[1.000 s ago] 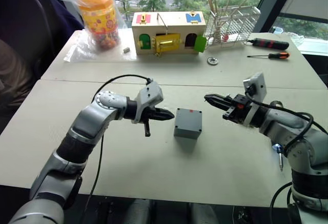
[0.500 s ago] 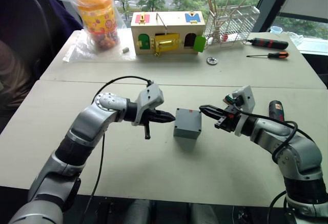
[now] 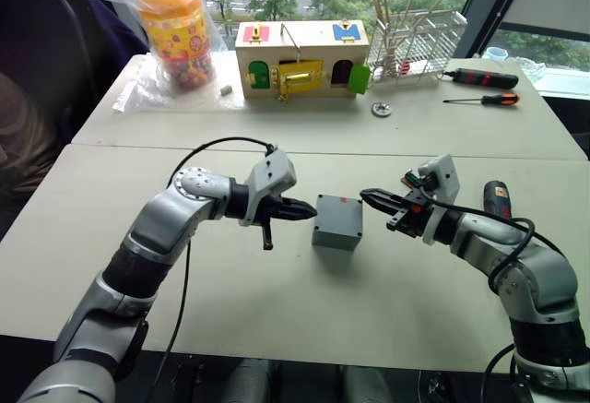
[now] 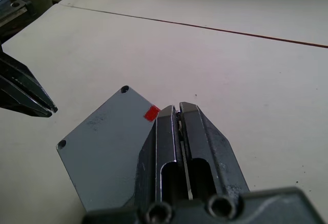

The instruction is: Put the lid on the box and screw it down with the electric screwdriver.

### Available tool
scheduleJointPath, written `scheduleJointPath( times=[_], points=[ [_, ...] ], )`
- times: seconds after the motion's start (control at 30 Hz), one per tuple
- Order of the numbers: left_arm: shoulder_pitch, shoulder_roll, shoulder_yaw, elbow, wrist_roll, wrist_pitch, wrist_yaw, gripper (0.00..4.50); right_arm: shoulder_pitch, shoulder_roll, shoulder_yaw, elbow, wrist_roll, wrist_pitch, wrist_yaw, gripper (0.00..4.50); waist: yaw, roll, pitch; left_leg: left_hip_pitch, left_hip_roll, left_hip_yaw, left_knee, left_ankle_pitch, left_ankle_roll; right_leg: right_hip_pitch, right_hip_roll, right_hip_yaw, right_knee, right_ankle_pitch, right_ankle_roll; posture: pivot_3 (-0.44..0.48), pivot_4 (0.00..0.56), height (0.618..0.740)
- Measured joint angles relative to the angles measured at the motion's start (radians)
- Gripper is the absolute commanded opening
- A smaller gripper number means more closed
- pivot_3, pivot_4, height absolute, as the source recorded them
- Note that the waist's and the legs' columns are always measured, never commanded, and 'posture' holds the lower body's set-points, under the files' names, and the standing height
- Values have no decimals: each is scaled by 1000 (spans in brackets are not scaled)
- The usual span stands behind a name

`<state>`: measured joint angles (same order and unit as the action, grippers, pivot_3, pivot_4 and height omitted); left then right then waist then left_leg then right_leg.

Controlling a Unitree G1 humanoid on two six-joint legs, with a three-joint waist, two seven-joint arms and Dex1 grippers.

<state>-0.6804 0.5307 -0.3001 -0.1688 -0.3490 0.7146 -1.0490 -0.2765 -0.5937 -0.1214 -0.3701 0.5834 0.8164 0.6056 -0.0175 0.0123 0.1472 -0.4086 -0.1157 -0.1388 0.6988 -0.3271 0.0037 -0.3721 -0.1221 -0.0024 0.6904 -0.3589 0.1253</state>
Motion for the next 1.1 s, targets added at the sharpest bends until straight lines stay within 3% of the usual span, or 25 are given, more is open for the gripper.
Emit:
scheduleJointPath(
  times=[0.87,0.97,1.1],
  points=[
    [0,-20,0,10,5,-5,11,0,-2,-16,62,32,-67,-49,31,28,0,0,0,0,0,0,0,0,0,0,0,0,0,0,0,0,150,740],
    [0,-20,0,10,6,-5,11,0,-2,-16,62,31,-65,-47,38,925,0,0,0,0,0,0,0,0,0,0,0,0,0,0,0,0,150,740],
    [0,-21,0,10,6,-5,11,0,-1,-18,62,29,-58,-35,51,2876,0,0,0,0,0,0,0,0,0,0,0,0,0,0,0,0,150,740]
  ],
)
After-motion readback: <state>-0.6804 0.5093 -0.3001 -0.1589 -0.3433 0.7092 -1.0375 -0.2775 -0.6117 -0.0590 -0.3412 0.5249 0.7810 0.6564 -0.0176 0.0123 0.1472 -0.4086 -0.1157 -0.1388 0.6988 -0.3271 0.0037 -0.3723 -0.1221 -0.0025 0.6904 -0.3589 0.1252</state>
